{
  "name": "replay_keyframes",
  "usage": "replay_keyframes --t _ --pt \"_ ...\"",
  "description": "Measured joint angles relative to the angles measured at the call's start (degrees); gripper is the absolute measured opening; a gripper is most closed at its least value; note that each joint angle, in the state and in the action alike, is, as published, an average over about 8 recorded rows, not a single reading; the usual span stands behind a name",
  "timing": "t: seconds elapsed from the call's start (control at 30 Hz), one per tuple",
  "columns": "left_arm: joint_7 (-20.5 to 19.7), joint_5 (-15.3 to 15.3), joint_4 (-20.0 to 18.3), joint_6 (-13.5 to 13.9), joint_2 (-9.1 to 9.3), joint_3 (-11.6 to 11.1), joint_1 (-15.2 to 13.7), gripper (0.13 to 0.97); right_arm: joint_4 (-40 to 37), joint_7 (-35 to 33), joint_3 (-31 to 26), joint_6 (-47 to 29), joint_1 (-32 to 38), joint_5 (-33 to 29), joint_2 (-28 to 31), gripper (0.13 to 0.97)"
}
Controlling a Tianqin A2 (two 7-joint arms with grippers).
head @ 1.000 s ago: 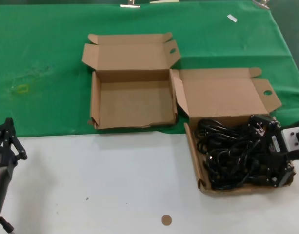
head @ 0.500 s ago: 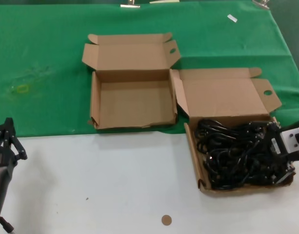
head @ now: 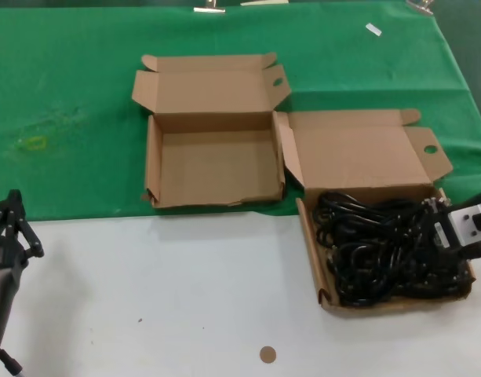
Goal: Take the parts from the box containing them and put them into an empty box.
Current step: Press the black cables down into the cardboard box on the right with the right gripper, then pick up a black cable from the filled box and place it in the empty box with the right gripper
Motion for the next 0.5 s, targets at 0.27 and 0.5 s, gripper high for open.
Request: replay_keyframes --t 0.27,0.5 --pt "0.0 0.0 0.0 0.0 0.0 0.0 0.0 0.144 0.19 0.06 -0.05 -0.66 0.33 -0.43 -0.29 0.371" --pt "0.0 0.0 0.0 0.0 0.0 0.0 0.0 0.144 1.83 1.03 0.45 -1.16 0.77 -0.45 0.09 0.254"
